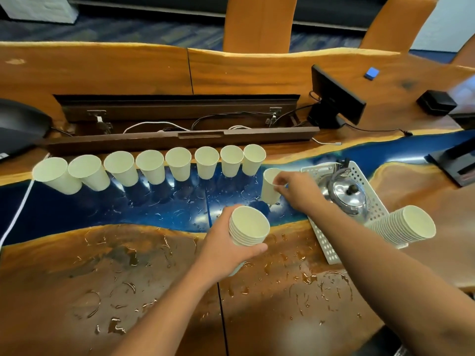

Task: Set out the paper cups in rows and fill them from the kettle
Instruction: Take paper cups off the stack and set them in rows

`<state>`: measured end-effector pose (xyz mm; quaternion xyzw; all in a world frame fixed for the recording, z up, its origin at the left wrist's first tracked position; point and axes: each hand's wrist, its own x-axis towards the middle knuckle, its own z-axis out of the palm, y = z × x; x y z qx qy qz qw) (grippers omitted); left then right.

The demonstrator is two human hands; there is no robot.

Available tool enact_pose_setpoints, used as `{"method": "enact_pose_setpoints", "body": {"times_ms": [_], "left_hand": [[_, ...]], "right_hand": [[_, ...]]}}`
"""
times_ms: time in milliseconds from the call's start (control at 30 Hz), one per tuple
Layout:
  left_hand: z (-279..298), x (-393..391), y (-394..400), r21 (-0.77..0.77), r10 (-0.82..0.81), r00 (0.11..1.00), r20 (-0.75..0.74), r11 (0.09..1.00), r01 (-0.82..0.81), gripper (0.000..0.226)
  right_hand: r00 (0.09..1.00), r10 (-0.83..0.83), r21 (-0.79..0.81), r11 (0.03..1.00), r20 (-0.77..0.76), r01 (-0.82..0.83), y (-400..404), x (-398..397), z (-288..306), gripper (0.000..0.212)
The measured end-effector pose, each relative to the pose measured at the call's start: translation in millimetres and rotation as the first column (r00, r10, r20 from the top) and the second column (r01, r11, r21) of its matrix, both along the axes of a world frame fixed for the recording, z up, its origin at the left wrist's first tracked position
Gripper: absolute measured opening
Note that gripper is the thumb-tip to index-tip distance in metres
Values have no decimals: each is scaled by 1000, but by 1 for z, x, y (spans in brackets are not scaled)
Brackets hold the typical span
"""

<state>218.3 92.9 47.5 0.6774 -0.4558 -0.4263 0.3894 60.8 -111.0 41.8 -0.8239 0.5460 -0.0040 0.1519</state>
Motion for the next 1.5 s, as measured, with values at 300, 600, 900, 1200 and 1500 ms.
{"method": "enact_pose_setpoints", "body": {"times_ms": [300,600,900,1200,1500], "left_hand": [[0,10,-18,-22,2,999,-49,1000,-4,78],[-7,12,-34,1,2,996,-88,1000,-2,75],[-10,12,-38,2,-3,997,-81,1000,4,75],[-3,16,-38,-2,26,998,-51,1000,-26,78],[3,29,-15,-79,100,994,-43,992,-103,78]], "right_hand": [[993,-75,-145,986,91,88,-48,-3,-46,17],[997,-64,-209,975,30,69,-77,7,-48,18],[988,-140,-154,977,68,150,-87,14,-48,23],[944,-131,-204,959,304,199,-61,24,-18,42],[837,194,19,971,512,-237,57,73,87,9]]}}
